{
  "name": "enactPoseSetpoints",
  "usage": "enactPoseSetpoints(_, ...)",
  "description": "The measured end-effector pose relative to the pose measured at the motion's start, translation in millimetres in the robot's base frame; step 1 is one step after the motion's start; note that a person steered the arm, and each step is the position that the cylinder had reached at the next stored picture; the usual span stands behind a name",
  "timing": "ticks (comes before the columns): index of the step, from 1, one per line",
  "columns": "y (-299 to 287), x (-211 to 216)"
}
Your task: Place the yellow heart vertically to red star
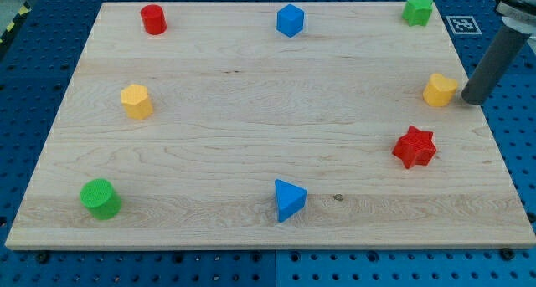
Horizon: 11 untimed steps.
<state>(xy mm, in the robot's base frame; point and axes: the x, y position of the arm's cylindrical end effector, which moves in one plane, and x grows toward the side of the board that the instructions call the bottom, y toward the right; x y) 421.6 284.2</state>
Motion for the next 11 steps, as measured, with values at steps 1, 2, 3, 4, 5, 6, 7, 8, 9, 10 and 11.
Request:
enactPoseSetpoints(1, -0.1, 0.0)
enactPoseSetpoints(2, -6.2, -1.7)
enactPoseSetpoints(3, -36.6, -9.0)
enactPoseSetpoints(4, -66.8, -7.9)
enactPoseSetpoints(5, -84.2, -7.9)
enactPoseSetpoints(6, -87.7, -5.3)
enactPoseSetpoints(7, -92.3, 16.9)
enactPoseSetpoints(8, -127.7, 19.9)
enactPoseSetpoints(9, -170.5, 18.7)
enactPoseSetpoints(10, -212.9, 13.8)
enactPoseSetpoints(11, -243.6, -3.6)
